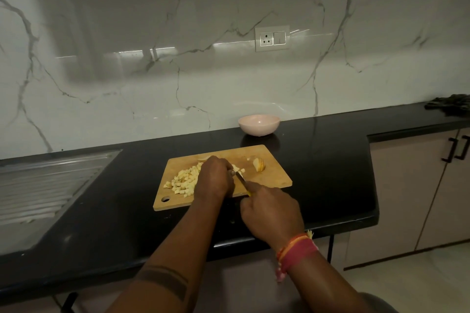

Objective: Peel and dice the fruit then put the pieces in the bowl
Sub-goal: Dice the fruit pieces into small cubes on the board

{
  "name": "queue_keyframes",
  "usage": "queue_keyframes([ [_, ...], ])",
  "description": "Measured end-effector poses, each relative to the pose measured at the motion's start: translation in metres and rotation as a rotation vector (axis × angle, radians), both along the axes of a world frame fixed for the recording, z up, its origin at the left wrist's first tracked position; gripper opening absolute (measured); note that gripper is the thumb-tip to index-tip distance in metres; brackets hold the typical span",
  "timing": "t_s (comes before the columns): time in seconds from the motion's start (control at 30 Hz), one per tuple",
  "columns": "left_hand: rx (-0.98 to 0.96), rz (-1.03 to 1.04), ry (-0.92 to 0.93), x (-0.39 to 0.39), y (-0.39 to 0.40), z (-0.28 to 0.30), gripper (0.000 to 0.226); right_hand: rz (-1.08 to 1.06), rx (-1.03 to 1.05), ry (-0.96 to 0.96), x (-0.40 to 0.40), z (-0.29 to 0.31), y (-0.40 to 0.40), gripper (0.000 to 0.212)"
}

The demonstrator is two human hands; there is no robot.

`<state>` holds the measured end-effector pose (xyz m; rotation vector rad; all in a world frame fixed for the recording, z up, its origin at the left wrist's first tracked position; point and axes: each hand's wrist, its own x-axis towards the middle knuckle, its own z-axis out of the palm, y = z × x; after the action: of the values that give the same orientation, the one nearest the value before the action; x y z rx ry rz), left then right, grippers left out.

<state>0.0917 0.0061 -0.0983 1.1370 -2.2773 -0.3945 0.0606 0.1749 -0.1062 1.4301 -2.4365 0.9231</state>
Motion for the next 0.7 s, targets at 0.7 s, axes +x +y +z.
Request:
queue_keyframes([
  [0.7, 0.044, 0.012, 0.009, 0.004, -0.006, 0.003, 0.013, 0.048, 0.106, 0.003, -0.008, 0.010, -0.034, 0.041],
])
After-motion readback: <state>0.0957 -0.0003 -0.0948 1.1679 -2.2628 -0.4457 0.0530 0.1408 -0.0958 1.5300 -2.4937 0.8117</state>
